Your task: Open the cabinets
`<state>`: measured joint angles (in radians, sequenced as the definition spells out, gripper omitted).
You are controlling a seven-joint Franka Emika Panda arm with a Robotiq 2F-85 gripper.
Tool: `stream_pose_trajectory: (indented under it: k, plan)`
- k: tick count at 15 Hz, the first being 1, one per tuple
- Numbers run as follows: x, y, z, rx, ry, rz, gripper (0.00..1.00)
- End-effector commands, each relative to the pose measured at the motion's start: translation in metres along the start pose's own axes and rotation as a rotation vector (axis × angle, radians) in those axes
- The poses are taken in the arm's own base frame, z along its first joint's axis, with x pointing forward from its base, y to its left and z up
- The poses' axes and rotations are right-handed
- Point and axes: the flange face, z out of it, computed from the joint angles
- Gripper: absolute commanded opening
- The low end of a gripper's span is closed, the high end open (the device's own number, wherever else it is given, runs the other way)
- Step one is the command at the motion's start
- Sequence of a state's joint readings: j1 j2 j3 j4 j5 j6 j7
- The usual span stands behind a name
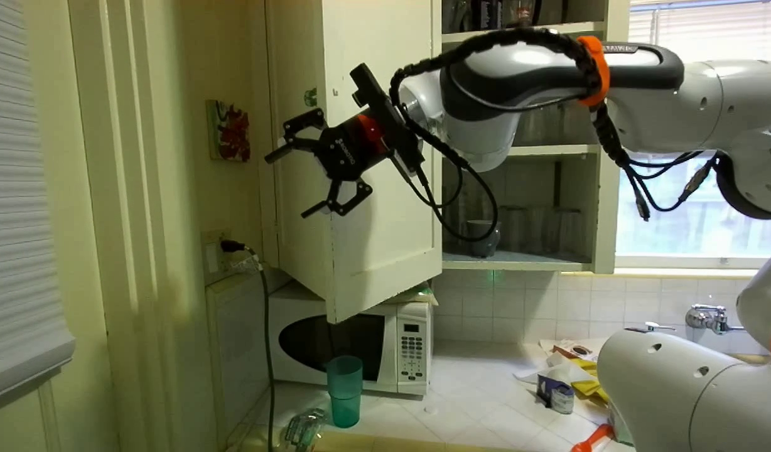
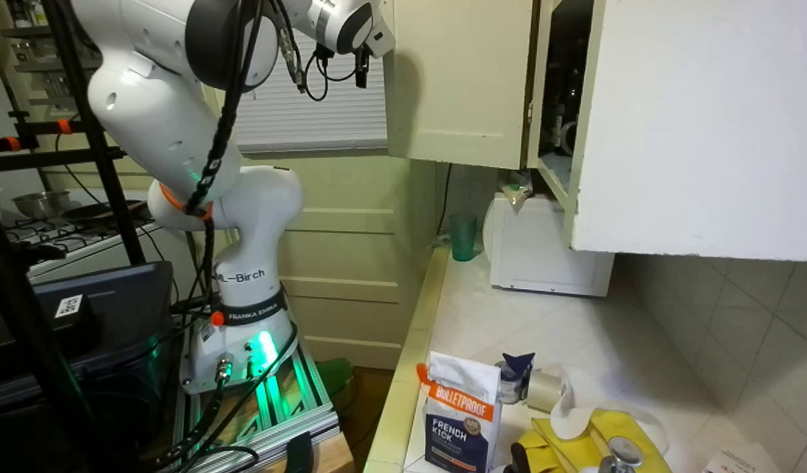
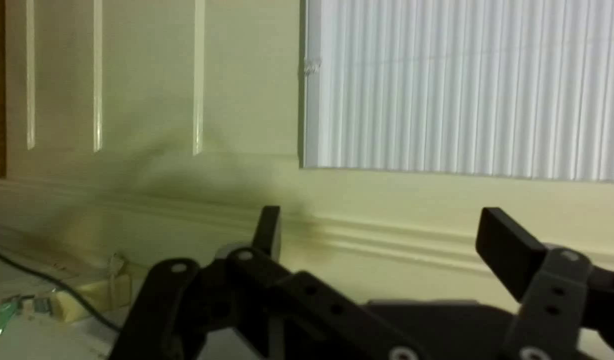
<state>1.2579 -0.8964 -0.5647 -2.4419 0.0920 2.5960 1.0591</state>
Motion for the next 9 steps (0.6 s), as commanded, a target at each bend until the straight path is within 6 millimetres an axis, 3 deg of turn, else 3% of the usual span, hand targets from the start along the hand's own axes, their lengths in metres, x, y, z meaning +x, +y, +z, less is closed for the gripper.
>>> stream_pose_trajectory:
  k: [1,9]
  plan:
    - [-0.032,-0.015,0.007,0.031,-0.194,-0.077,1.0]
    - [-0.077,-0.033,-0.001,-0.371,-0.375,-0.167,1.0]
